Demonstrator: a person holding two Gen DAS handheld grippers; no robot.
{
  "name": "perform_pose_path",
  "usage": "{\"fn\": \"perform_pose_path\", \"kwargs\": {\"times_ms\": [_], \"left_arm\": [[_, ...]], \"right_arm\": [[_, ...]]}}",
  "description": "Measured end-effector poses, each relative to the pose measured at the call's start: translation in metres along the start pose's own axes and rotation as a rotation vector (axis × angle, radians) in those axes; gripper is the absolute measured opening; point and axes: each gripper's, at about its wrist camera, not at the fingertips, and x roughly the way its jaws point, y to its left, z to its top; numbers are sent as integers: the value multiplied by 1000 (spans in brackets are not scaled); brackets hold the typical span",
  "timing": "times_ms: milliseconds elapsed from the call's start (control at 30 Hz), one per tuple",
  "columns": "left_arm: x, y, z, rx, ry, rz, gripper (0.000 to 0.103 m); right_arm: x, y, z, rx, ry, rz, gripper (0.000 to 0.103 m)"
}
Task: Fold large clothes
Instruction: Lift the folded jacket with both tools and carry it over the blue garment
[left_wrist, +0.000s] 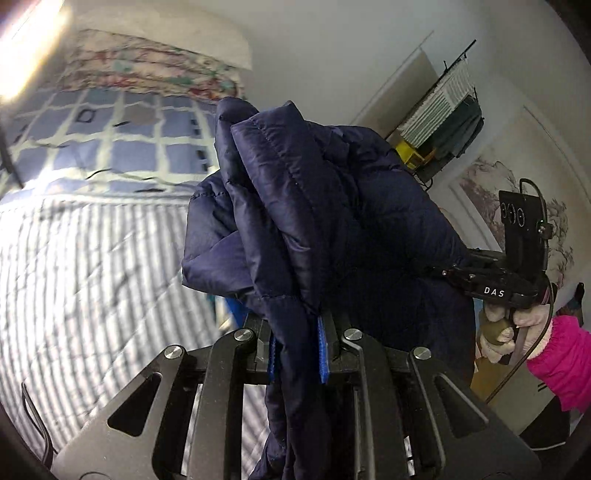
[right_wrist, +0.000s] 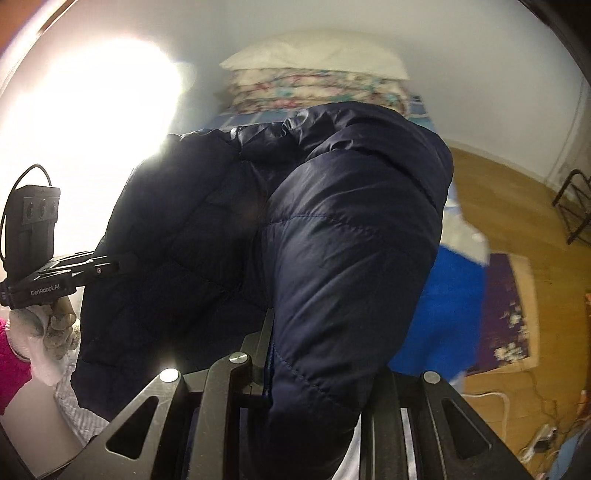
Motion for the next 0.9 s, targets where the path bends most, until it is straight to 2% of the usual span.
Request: {"fn": "perform_pose_path", "kwargs": {"times_ms": [200, 333, 467, 533, 633, 700, 767, 900], "left_arm": [[53, -33, 30, 10, -13, 5, 14], [81, -45, 42, 8, -19, 31, 14], [114, -36, 46, -4, 0, 85, 14], [134, -26, 41, -21, 38, 146, 14], [154, -15, 32, -23, 73, 225, 22], [161, -11, 28, -35, 84, 262, 40], [162, -8, 27, -65, 91, 282, 47], [137, -12, 26, -80, 84, 296, 47]], "right_arm": [[-8, -61, 20, -27, -9, -57, 21], [7, -94, 41, -43, 0, -77, 21], [27, -114, 47, -59, 17, -87, 21], [49, -124, 50, -54, 38, -81, 22], [83, -137, 41, -19, 93, -96, 27], [102, -144, 35, 9, 116, -122, 44], [114, -151, 30, 57, 137, -144, 51], [97, -155, 27, 98, 132, -155, 53]]}}
